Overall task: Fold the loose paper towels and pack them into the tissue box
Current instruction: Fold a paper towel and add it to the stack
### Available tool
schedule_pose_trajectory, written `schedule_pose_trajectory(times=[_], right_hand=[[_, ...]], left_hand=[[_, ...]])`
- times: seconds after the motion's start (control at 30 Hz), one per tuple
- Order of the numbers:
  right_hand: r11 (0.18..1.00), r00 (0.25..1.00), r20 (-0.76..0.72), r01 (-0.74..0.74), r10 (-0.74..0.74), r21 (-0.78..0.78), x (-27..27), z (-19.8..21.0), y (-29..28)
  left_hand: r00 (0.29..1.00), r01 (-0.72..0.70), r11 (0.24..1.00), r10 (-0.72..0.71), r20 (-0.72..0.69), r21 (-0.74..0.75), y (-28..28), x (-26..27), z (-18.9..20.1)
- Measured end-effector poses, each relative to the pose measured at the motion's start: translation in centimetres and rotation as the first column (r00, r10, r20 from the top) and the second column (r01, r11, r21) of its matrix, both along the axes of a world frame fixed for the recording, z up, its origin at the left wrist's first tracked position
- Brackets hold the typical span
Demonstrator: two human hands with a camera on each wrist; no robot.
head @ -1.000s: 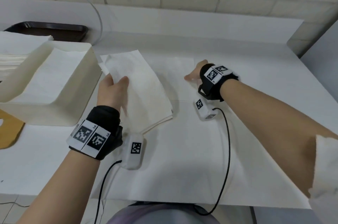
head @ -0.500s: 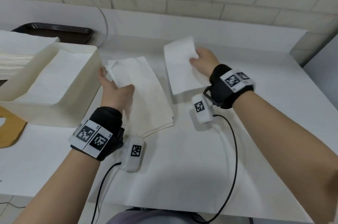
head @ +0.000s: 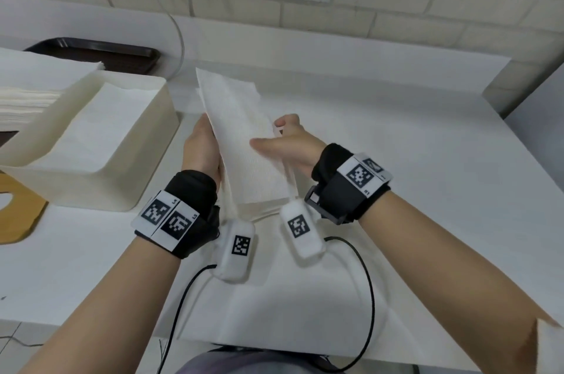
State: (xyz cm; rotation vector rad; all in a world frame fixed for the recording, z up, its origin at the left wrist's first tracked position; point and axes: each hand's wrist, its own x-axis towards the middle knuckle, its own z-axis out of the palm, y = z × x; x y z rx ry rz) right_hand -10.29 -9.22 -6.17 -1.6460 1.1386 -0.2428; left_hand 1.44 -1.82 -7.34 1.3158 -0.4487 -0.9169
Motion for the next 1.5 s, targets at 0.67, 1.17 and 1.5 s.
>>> schedule_pose_trajectory(times=[0.67,1.17,1.5], right_hand=[[0.994,0.963,0.266,0.076,-0.053,-0.079,0.9,0.7,1.6],[0.963,0.905,0.41,0.201,-0.113,-0.178,2.1,-0.8,1.3],[0.964,0.846,0.528,0.194,-0.071,-0.181,2.5,-0.4,0.8]], left_hand=[[0.854,0.156,0.939,-0.284,0.436,0.305,-0.8,1.4,0.1],[0.879,0.001,1.0,0.006,0.476,-0.014,-2.4,0.5,1.0],[0.9,0.042,0.991,0.017,0.435,-0.126,-2.9,0.8,1.2]])
